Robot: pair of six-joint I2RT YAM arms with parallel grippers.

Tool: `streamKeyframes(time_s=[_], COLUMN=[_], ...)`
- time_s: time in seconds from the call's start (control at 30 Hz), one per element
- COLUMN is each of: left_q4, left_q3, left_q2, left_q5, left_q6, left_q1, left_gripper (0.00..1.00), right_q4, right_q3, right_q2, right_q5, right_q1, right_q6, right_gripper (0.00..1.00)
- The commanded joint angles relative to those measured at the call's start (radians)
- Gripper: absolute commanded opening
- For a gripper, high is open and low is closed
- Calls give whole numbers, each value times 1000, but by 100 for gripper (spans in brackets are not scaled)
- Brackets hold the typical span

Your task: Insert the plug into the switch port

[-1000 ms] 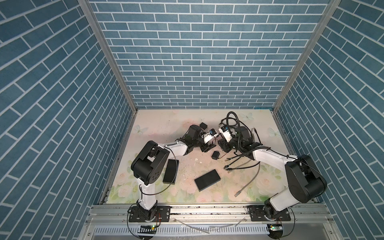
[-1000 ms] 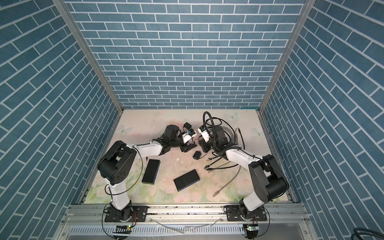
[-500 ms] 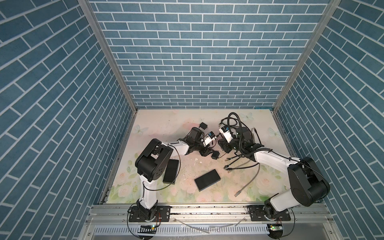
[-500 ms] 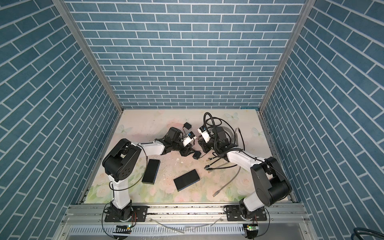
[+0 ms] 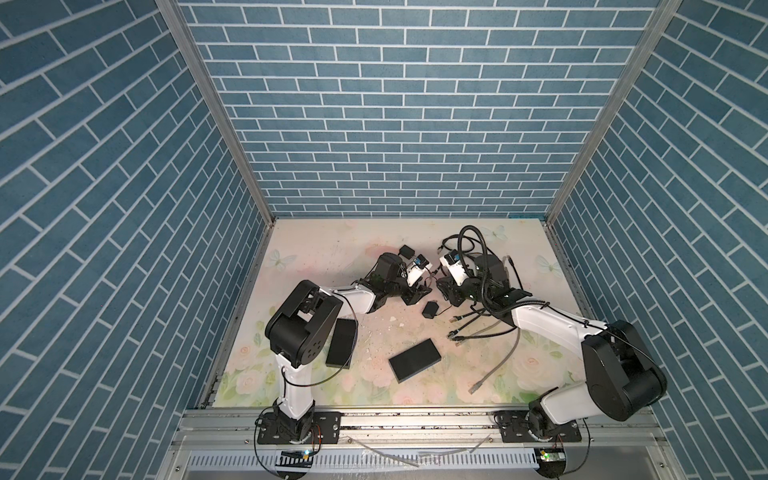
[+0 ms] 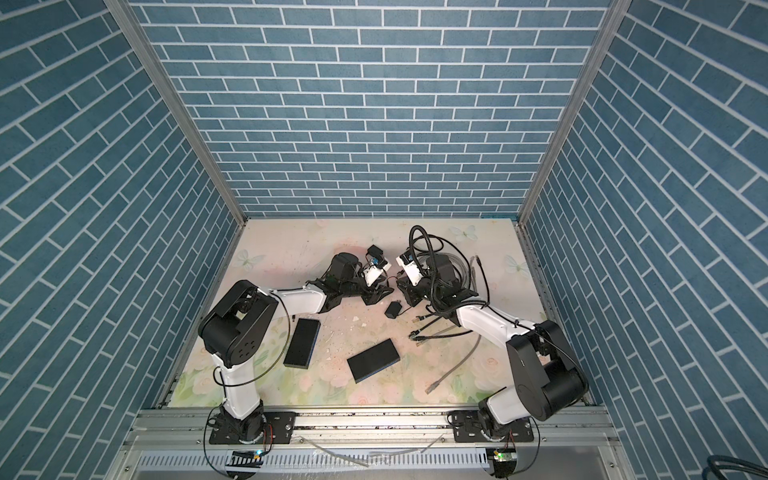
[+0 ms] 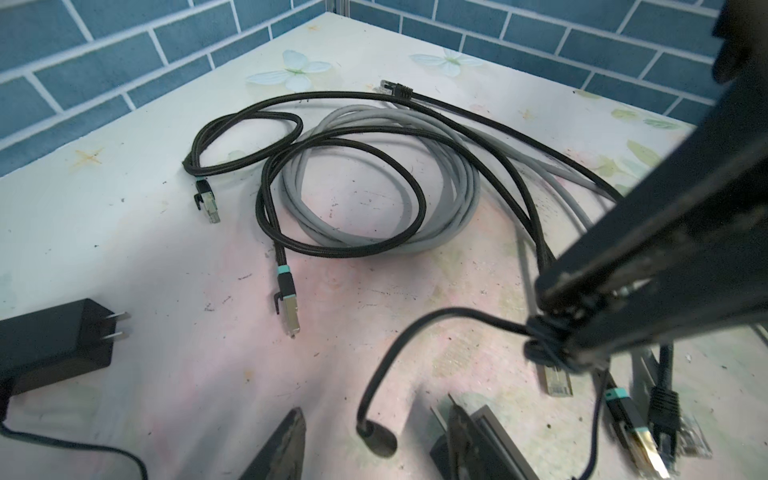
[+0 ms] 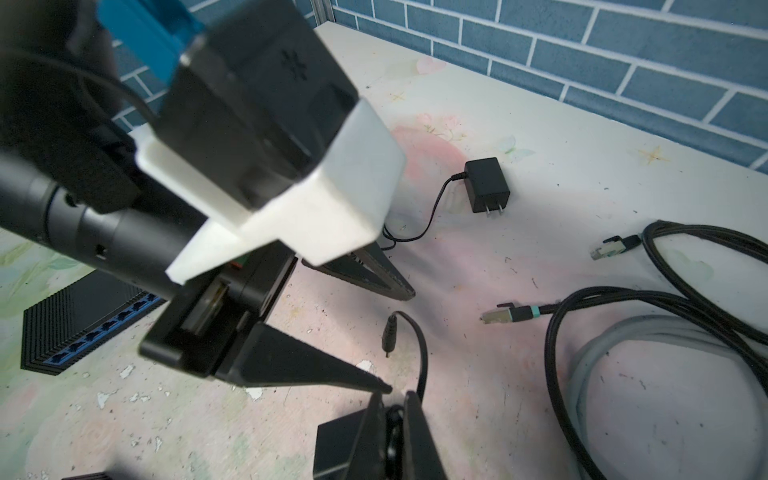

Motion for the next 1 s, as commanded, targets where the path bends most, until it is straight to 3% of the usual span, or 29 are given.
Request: streamKeyframes(time_s=[0.0,0.53,0.77,0.97], left_q4=[31,37,-28,-134], left_q3=[-5,-12,-10,5], left_q2=[-16,-16,-38,-70], left_q5=[-1,31,34,25], left_q6=[-15,-36,-46,-46], left_q1=[-4,-3,-3,-3], left_gripper=[55,28,13,5], right_q4=[23,45,31,6], right_q3=[-27,-45,-34,-14], right_q2=[-28,-46,-28,6], right_q5=[-20,-13,41,116], right_q1=[6,6,6,5], right_q6=[-40,-28,1,49], right_gripper=[0,0,0,0])
